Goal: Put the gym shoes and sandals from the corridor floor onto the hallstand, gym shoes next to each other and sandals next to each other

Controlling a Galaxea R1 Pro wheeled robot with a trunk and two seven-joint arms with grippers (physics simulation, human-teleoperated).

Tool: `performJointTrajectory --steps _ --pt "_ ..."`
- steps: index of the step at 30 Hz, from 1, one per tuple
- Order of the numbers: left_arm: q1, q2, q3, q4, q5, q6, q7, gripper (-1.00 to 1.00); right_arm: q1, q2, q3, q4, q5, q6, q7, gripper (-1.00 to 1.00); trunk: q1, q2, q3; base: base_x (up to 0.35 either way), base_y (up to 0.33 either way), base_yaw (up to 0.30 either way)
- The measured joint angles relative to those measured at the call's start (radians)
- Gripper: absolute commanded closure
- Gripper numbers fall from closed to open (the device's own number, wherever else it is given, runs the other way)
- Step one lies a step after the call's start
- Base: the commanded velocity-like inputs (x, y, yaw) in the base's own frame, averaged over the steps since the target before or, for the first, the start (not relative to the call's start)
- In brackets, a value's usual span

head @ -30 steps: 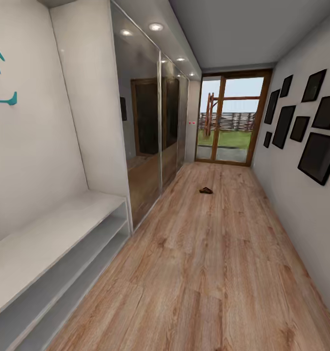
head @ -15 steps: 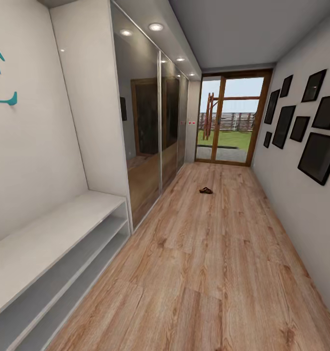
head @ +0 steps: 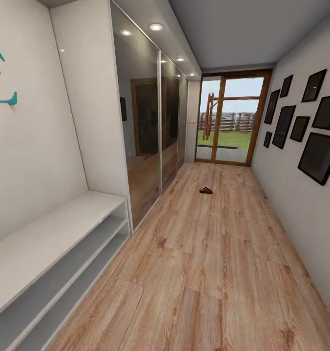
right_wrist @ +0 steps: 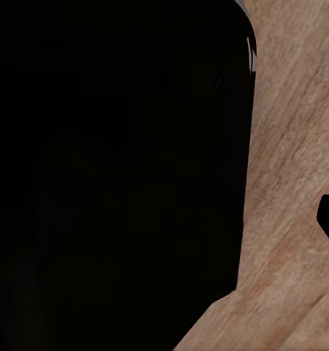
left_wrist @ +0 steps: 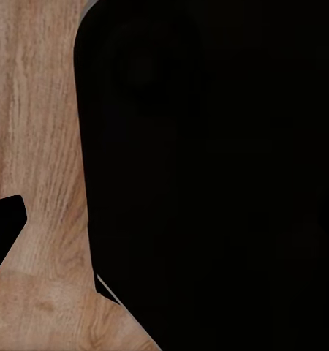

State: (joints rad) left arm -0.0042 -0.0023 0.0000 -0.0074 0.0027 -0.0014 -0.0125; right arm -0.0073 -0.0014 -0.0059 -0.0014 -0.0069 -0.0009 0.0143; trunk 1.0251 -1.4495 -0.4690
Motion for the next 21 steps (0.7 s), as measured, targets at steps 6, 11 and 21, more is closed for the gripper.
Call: performJointTrajectory --steps 6,11,21 --pt "0.0 0.001 -0.001 0.0 0.0 0.0 0.0 -1.0 0.0 0.0 0.002 0.0 0.001 0.0 0.0 -1.0 0.0 0.0 0.0 0.0 0.0 0.0" --pt "-0.001 0.001 -0.002 0.0 0.0 0.0 0.001 -1.0 0.0 0.0 0.001 -0.001 0.0 0.0 0.0 -1.0 0.0 0.0 0.0 0.0 0.0 0.0" --pt "-0.095 0.002 -0.003 -0.022 -0.001 0.0 0.0 -1.0 0.0 -0.001 0.0 -0.112 0.001 0.0 0.002 -1.0 0.0 0.0 0.0 0.0 0.0 0.0"
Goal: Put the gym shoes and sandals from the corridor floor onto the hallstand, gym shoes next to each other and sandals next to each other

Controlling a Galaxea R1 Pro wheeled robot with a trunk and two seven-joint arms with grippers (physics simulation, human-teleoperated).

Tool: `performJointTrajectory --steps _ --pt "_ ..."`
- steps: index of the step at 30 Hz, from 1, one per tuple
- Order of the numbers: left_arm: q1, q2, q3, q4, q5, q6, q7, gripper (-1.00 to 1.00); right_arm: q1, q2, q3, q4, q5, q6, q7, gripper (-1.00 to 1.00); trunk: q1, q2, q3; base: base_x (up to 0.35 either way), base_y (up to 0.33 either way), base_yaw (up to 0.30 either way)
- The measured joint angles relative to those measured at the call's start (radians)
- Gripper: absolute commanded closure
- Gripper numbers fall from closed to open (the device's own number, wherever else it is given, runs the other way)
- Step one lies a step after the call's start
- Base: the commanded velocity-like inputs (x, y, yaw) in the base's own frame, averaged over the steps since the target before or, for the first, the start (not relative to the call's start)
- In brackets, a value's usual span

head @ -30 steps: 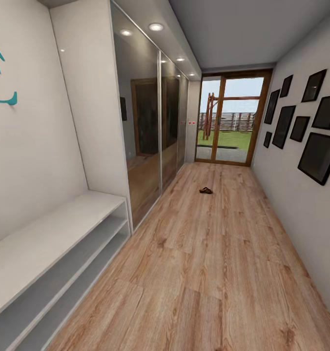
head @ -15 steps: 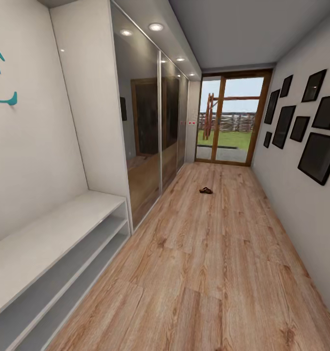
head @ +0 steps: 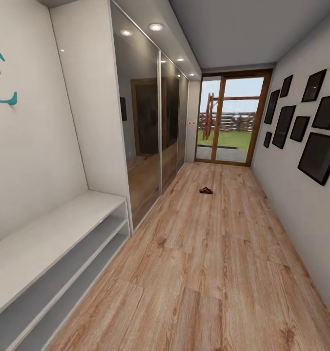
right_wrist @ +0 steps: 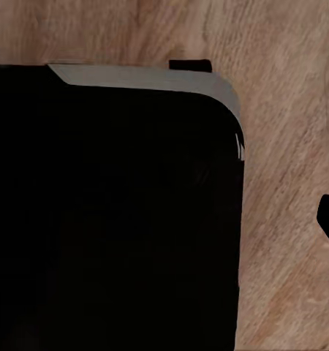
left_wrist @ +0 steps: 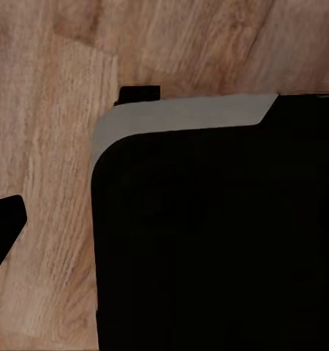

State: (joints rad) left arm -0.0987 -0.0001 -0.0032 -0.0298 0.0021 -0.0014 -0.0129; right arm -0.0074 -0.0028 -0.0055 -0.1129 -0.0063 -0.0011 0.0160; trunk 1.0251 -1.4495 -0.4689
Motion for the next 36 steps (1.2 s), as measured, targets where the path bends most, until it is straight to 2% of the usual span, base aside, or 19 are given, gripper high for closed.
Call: performJointTrajectory --steps 8,12,17,22,25,28,36 --pt "-0.04 0.0 0.0 -0.098 0.0 0.0 -0.001 -1.0 0.0 0.0 0.0 -0.145 -0.001 0.001 -0.001 -1.0 0.0 0.0 0.0 0.0 0.0 0.0" --pt "-0.044 -0.001 0.0 -0.196 0.001 0.0 -0.001 -1.0 0.0 -0.001 0.0 -0.253 -0.001 0.001 -0.001 -1.0 0.0 0.0 0.0 0.0 0.0 0.0" --pt "-0.044 0.001 0.002 -0.29 0.002 0.0 -0.001 -1.0 0.0 0.0 0.0 -0.334 -0.001 0.001 -0.001 -1.0 0.0 0.0 0.0 0.0 0.0 0.0" --pt "-0.042 0.002 0.007 -0.323 0.004 -0.004 -0.001 -1.0 0.0 0.0 -0.001 -0.352 -0.001 0.0 0.0 -1.0 0.0 0.0 0.0 0.0 0.0 0.007" --pt "-0.039 0.003 0.002 -0.325 0.0 -0.073 -0.001 -1.0 0.0 0.001 0.0 -0.348 0.0 -0.001 -0.002 -1.0 0.0 0.0 0.0 0.0 0.0 0.115" --pt "-0.039 0.002 -0.001 -0.326 -0.003 -0.104 0.0 -1.0 0.0 0.001 0.0 -0.346 0.0 -0.002 -0.002 -1.0 0.0 0.0 0.0 0.0 0.0 0.187" --pt "-0.039 0.002 0.004 -0.325 0.002 -0.119 0.0 -1.0 0.0 0.001 0.001 -0.346 0.001 -0.017 -0.002 -1.0 0.0 0.0 0.0 0.0 0.0 0.237"
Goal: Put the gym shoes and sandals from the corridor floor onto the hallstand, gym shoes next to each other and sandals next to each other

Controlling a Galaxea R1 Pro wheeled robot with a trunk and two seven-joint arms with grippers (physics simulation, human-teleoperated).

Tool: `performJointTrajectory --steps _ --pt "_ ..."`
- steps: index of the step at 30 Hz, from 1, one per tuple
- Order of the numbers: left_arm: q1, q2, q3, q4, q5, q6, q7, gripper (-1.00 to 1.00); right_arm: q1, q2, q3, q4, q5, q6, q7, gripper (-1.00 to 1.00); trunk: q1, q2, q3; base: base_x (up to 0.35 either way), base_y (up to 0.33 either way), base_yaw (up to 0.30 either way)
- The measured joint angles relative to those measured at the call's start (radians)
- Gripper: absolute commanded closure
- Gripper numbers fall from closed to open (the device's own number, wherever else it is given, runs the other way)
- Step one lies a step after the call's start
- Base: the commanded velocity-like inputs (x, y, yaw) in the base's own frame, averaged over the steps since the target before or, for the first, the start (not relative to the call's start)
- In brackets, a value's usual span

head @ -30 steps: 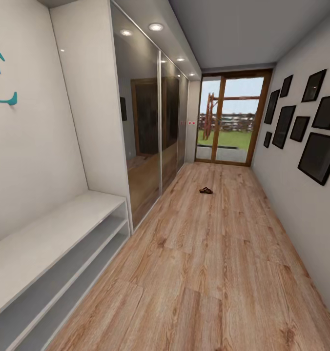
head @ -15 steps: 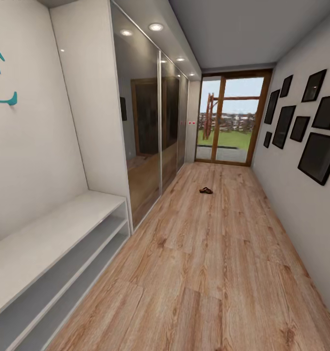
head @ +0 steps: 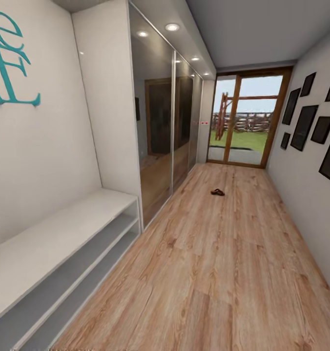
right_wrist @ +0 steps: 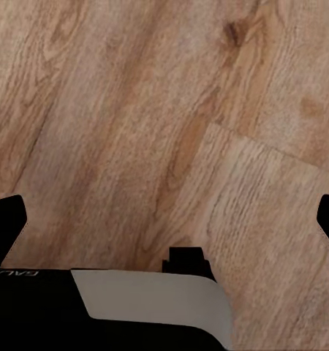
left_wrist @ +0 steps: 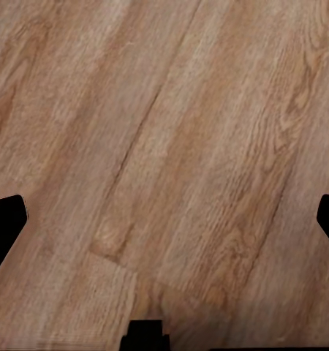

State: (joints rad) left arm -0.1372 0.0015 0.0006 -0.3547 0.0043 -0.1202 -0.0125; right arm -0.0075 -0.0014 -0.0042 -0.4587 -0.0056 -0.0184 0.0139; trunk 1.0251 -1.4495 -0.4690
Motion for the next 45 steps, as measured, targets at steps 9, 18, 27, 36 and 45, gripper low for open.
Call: performJointTrajectory --steps 9,18,27,36,45 --pt "0.0 -0.003 0.003 0.008 0.003 -0.001 0.001 -1.0 0.0 0.0 0.0 0.0 0.0 -0.04 -0.001 -1.0 0.0 0.0 0.0 0.0 0.0 0.249" --pt "0.0 -0.003 0.003 0.008 0.003 -0.001 0.001 -1.0 0.0 0.0 0.0 0.001 -0.001 -0.041 -0.001 -1.0 0.0 0.0 0.0 0.0 0.0 0.249" --pt "0.0 -0.003 0.002 0.005 0.001 -0.001 0.001 -1.0 0.0 0.0 0.001 0.001 -0.001 -0.041 -0.003 -1.0 0.001 0.0 0.0 -0.162 0.0 0.248" --pt "0.0 -0.003 0.001 0.005 0.001 -0.001 0.001 -1.0 0.0 0.0 0.001 0.001 -0.001 -0.041 -0.005 -1.0 0.0 0.0 0.0 -0.19 0.0 0.246" --pt "0.0 -0.003 -0.002 0.006 0.001 -0.001 0.001 -1.0 0.0 0.0 0.001 0.001 -0.001 -0.041 -0.005 -1.0 0.001 0.0 0.0 -0.2 0.0 0.208"
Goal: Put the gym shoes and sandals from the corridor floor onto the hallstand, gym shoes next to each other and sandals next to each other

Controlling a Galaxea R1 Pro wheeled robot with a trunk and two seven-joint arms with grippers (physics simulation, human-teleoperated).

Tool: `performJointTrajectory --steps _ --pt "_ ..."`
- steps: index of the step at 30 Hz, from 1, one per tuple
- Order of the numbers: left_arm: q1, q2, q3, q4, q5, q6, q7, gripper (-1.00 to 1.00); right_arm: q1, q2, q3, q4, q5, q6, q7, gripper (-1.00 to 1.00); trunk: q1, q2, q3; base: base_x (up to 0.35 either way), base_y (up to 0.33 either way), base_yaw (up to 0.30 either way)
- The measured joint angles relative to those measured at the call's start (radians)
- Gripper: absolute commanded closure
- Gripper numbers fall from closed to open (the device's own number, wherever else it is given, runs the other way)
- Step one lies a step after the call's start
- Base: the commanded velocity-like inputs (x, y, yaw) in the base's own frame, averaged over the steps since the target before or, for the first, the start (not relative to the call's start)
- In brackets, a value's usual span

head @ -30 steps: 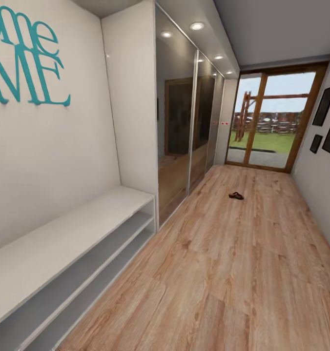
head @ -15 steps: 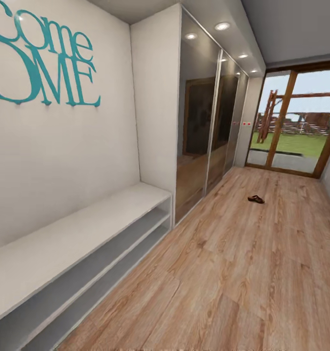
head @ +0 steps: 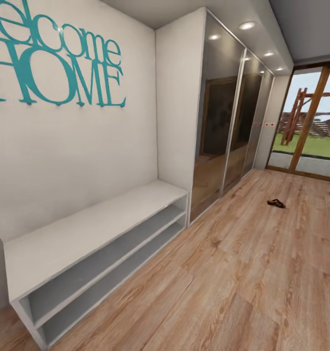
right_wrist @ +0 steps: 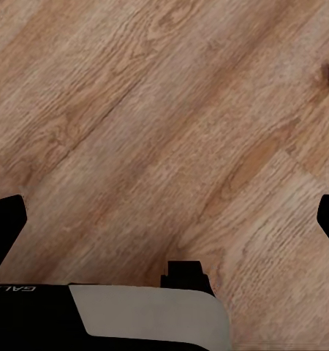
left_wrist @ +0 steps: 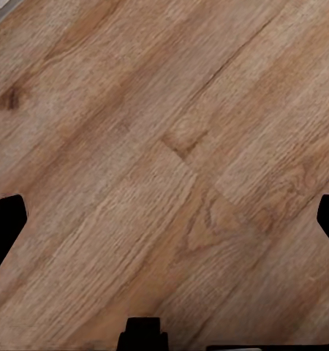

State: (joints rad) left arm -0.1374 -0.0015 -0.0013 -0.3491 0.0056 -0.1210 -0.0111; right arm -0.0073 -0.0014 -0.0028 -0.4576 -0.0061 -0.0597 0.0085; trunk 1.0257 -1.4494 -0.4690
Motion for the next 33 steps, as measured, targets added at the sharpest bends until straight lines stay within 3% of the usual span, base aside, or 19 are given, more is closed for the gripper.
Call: performJointTrajectory --steps 16,33 --pt "0.0 0.0 -0.003 0.0 0.0 0.0 0.0 -1.0 0.0 0.0 0.0 0.0 0.0 0.0 0.0 -1.0 0.0 0.0 0.0 -0.316 0.0 0.07" --pt "0.0 0.0 -0.002 0.0 -0.001 0.0 0.0 -1.0 0.0 0.0 0.0 0.0 0.0 -0.001 0.001 -1.0 -0.001 0.0 0.0 -0.019 0.0 0.268"
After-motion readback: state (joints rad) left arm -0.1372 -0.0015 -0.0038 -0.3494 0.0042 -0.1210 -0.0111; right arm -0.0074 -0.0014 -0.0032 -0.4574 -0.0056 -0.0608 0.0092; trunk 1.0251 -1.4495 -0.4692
